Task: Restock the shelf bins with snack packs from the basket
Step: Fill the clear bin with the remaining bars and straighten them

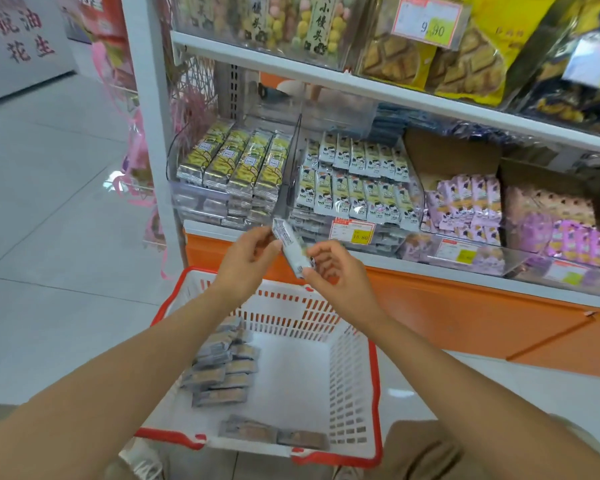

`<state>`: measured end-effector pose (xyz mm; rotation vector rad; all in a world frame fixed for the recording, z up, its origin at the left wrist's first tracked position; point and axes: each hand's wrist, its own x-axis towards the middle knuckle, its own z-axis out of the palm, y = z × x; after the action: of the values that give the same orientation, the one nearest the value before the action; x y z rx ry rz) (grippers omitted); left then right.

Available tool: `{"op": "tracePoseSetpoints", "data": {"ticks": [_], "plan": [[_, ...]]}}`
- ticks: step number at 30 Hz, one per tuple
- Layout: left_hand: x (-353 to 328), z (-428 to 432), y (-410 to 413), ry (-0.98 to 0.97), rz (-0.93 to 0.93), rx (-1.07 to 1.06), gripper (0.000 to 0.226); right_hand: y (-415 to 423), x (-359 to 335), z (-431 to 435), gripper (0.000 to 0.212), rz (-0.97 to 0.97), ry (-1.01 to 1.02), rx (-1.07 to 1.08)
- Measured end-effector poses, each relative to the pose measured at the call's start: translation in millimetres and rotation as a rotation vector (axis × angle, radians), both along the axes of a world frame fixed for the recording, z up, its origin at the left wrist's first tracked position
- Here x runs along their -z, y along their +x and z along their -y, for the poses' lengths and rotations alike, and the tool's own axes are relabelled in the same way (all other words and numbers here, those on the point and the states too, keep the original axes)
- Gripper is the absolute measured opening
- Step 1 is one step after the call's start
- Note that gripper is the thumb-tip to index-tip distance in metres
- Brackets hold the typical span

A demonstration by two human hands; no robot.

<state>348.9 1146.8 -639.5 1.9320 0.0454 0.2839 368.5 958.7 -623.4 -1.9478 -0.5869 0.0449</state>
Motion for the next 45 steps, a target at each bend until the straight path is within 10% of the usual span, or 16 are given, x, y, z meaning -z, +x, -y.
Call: {"op": "tracePoseSetpoints", "data": {"ticks": [5, 12, 29, 45], "plan": [[-22, -26, 31, 0.675, 0.403, -0.167, 0.039, 40, -47, -3, 0.019, 0.133, 0.005, 0.161], [-15, -58, 60, 1.038, 0.263, -0.103, 0.064, 129, -84, -38, 0.019, 0.216, -0.251, 0.356], [5, -69, 73, 1.018, 0.459, -0.149, 0.066, 222, -71, -92, 0.029, 0.396, -0.63, 0.446], [-2, -72, 58, 1.06, 0.398, -0.112, 0.063, 188, -77, -79, 0.024, 0.357, -0.281, 0.368]]}}
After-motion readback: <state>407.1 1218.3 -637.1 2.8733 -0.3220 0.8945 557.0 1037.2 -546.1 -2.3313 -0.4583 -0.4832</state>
